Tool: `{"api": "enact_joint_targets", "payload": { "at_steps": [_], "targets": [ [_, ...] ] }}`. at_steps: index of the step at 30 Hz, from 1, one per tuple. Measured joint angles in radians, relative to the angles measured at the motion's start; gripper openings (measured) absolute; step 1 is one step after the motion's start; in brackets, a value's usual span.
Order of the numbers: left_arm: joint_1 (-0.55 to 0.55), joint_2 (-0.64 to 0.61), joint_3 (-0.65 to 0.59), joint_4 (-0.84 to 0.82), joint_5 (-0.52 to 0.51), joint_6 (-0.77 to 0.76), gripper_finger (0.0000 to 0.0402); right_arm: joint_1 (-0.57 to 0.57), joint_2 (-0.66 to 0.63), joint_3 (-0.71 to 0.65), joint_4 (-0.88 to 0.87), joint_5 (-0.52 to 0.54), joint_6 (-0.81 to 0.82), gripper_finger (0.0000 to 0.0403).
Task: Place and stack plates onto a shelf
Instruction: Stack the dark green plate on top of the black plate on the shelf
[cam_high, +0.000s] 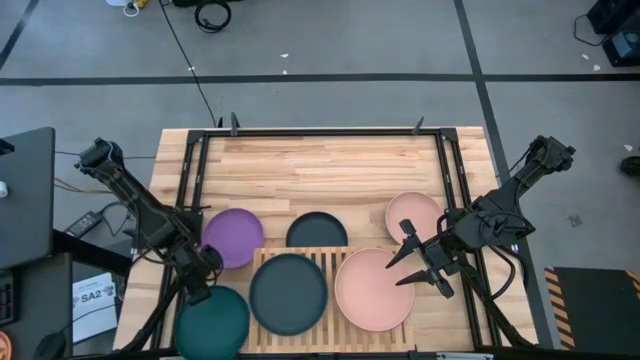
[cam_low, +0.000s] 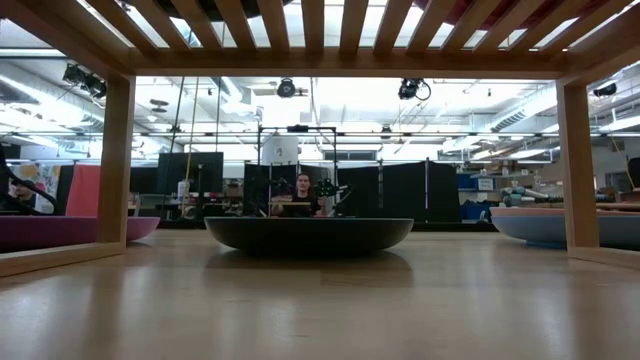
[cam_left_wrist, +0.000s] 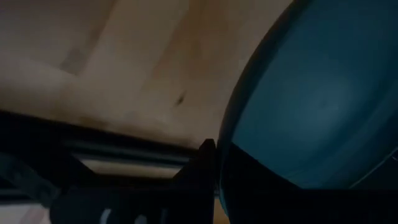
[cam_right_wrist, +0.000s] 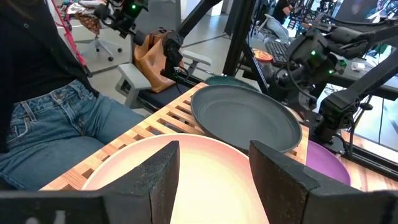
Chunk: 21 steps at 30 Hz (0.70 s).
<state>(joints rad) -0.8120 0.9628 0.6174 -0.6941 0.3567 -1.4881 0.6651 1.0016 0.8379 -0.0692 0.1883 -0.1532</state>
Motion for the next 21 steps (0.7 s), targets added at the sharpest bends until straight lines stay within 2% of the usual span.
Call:
{"api": "enact_joint_targets", "payload": {
  "at_steps": [14,21],
  "targets": [
    [0.0,-0.159,0.0,0.019,0.074,-0.072,0.0018,0.0,0.0,0.0,0.0,0.0,-0.007,0.0199],
    [0.0,-0.235,0.0,0.089,0.031,-0.099,0.0018,0.0,0.0,0.0,0.0,0.0,-0.007,0.0199]
  ]
}}
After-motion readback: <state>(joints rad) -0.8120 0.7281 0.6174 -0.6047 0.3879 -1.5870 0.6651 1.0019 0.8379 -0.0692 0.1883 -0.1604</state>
